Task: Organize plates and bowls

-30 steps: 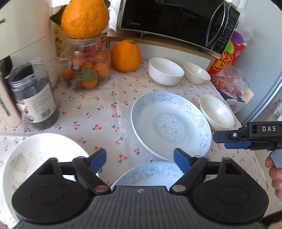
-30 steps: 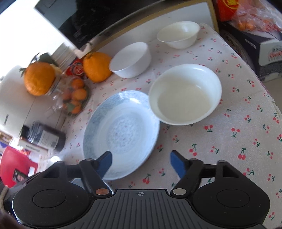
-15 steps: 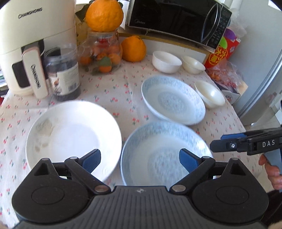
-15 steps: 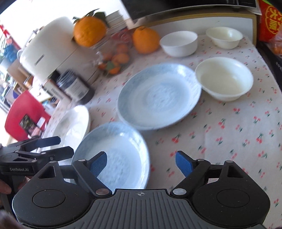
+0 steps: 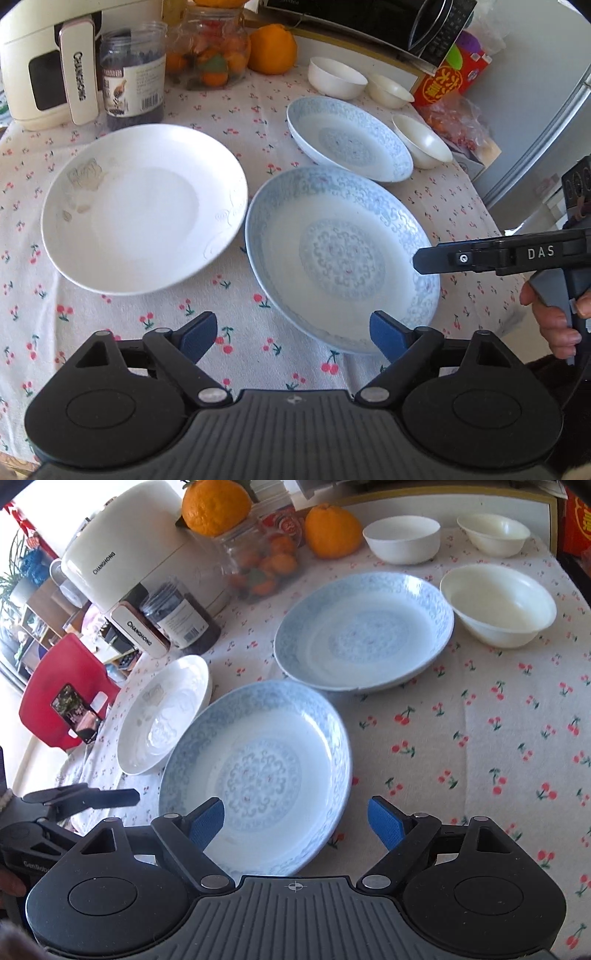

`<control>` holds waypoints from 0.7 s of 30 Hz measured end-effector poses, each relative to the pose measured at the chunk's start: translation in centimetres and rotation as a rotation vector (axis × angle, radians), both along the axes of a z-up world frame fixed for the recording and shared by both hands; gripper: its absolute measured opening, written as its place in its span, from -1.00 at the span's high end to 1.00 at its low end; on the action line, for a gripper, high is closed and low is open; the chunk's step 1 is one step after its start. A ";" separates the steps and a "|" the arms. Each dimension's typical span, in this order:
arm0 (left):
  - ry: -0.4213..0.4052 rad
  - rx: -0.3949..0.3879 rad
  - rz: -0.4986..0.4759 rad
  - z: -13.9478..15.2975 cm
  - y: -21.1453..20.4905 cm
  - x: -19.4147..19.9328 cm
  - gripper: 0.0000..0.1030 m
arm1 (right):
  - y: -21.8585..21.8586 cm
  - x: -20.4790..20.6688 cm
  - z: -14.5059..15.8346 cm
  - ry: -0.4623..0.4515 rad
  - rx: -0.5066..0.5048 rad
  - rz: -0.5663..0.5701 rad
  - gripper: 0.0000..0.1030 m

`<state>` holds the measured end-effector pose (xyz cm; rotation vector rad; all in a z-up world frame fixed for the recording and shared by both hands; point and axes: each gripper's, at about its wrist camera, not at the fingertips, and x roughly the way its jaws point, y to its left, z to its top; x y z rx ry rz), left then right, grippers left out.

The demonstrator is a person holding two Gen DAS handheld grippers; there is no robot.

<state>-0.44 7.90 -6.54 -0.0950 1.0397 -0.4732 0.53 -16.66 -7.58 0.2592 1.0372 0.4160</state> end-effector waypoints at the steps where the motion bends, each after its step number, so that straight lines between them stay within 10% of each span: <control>1: 0.008 -0.010 -0.007 -0.1 0.0 0.0 -0.57 | 0.0 0.0 -0.1 0.003 0.000 -0.003 -0.69; 11: 0.059 -0.053 -0.015 -1.0 -0.3 0.5 0.01 | 0.4 0.1 -0.9 0.012 -0.027 -0.018 -0.64; 21: 0.070 -0.047 0.012 -1.5 -0.3 0.9 0.29 | 0.7 0.0 -1.3 0.014 -0.058 -0.017 -0.07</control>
